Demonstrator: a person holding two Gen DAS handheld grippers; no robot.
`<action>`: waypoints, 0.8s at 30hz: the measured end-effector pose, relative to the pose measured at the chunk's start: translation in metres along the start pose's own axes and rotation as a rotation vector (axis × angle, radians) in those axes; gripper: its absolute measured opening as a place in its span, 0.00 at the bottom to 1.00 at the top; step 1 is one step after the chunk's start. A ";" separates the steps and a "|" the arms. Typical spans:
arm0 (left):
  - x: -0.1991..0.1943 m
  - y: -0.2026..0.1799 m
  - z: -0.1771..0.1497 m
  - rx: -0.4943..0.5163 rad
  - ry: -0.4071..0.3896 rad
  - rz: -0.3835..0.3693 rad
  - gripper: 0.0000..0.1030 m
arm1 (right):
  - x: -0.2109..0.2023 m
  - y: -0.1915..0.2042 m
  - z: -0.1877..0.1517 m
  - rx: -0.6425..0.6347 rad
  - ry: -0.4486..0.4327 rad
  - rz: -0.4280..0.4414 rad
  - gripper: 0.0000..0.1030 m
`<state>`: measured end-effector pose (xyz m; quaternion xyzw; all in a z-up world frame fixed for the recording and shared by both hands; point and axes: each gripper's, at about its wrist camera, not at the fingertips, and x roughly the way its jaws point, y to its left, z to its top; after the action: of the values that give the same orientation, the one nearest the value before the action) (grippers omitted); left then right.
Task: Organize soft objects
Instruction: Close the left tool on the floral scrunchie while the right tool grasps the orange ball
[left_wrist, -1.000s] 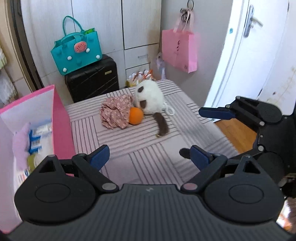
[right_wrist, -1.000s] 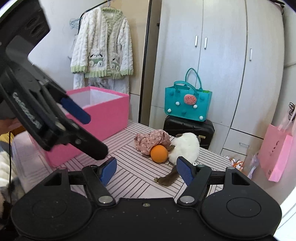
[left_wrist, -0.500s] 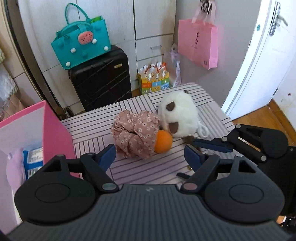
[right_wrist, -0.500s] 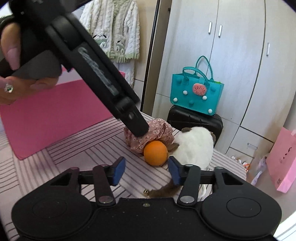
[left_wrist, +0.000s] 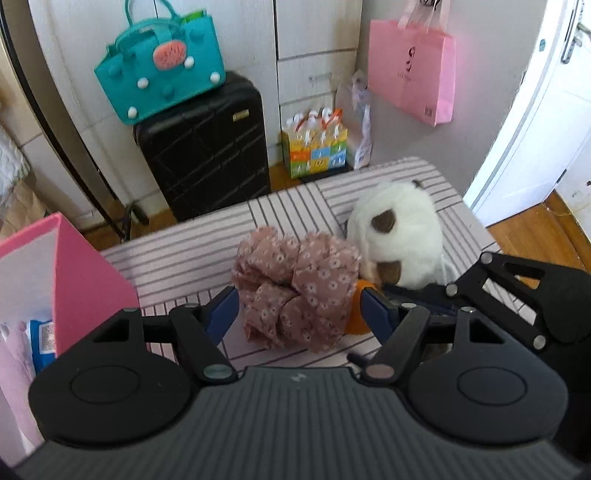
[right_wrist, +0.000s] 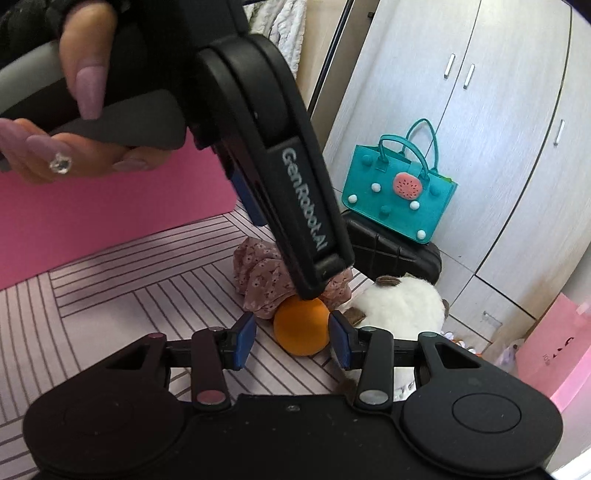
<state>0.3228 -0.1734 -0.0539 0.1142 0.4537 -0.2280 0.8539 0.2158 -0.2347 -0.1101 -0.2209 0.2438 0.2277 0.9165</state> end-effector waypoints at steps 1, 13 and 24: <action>0.002 -0.001 -0.001 0.014 0.007 0.006 0.70 | 0.002 0.001 0.001 -0.005 0.002 -0.013 0.45; 0.006 0.005 0.000 -0.022 0.024 -0.064 0.53 | 0.006 0.008 0.003 -0.017 0.012 -0.084 0.29; 0.005 -0.001 0.004 -0.016 0.009 -0.078 0.57 | -0.029 -0.005 -0.004 0.169 0.056 -0.004 0.29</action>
<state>0.3278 -0.1769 -0.0555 0.0906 0.4633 -0.2570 0.8433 0.1952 -0.2499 -0.0960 -0.1493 0.2872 0.1984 0.9251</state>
